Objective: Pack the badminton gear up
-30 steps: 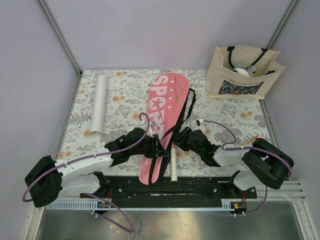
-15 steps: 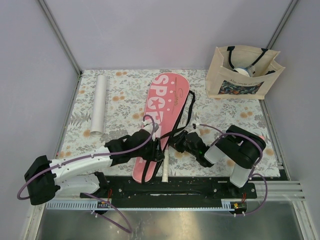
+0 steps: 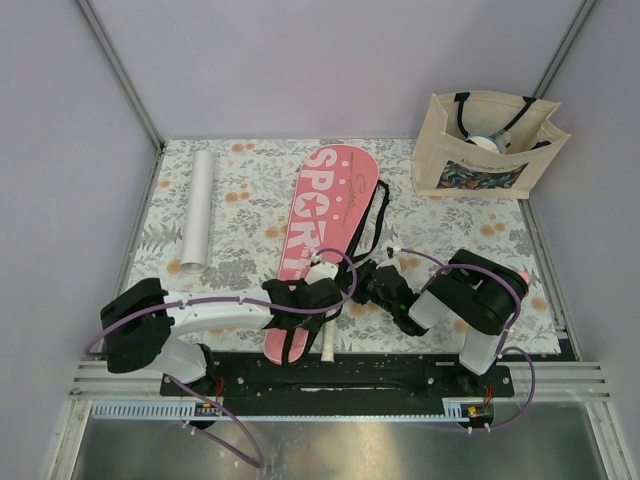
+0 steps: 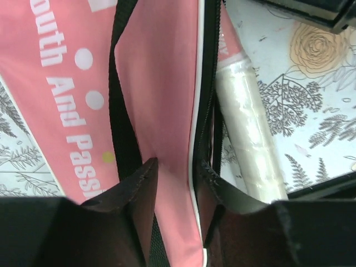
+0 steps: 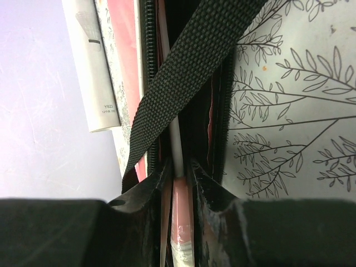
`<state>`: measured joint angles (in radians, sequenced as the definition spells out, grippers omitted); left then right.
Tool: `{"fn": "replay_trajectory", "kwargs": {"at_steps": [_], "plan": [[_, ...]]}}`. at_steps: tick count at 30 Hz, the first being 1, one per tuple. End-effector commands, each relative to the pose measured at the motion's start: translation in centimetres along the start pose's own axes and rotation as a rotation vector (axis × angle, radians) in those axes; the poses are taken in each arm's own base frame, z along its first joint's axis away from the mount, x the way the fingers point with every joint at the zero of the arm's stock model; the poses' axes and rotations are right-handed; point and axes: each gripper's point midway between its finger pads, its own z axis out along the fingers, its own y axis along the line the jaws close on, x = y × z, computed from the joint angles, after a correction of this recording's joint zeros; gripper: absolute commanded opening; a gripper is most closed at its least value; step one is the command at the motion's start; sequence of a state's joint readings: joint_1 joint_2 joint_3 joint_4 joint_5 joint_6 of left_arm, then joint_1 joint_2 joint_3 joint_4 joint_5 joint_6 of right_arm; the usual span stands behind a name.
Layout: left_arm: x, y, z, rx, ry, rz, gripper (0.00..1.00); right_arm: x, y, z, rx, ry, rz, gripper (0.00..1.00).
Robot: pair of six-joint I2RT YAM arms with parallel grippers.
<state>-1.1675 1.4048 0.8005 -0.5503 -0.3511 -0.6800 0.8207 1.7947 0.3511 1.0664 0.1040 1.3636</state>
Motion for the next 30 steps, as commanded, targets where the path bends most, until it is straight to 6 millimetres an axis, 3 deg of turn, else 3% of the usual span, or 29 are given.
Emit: {"fn": "replay_trajectory", "kwargs": {"at_steps": [1,3,5,10,14,21,25,30], "plan": [[-2.1,0.6,0.2,-0.103,-0.078,0.053,0.26,-0.8,3.1,-0.2,-0.120,-0.031,0.035,0.25],[-2.2,-0.3,-0.1,-0.071,-0.080,0.067,0.08,-0.9,3.3,-0.2,-0.129,-0.034,0.036,0.25],[-2.1,-1.3,-0.4,-0.023,-0.077,0.070,0.00,-0.9,3.5,-0.1,-0.132,-0.035,0.042,0.25],[-2.0,-3.0,-1.5,0.097,-0.077,0.006,0.00,-0.8,3.9,0.1,-0.142,-0.028,0.047,0.24],[-2.7,-4.5,-3.8,0.236,-0.124,-0.054,0.00,-1.1,4.6,0.4,-0.155,-0.041,0.044,0.24],[-3.3,-9.1,-7.1,0.588,-0.164,-0.236,0.00,-1.7,6.6,1.8,-0.170,-0.095,0.014,0.23],[-2.4,-9.4,-5.7,0.591,-0.145,-0.273,0.00,-1.8,7.4,2.8,-0.170,-0.137,-0.013,0.25],[-2.1,-6.8,-3.6,0.435,-0.170,-0.258,0.00,-1.1,6.2,3.9,-0.122,-0.119,-0.067,0.36]]}}
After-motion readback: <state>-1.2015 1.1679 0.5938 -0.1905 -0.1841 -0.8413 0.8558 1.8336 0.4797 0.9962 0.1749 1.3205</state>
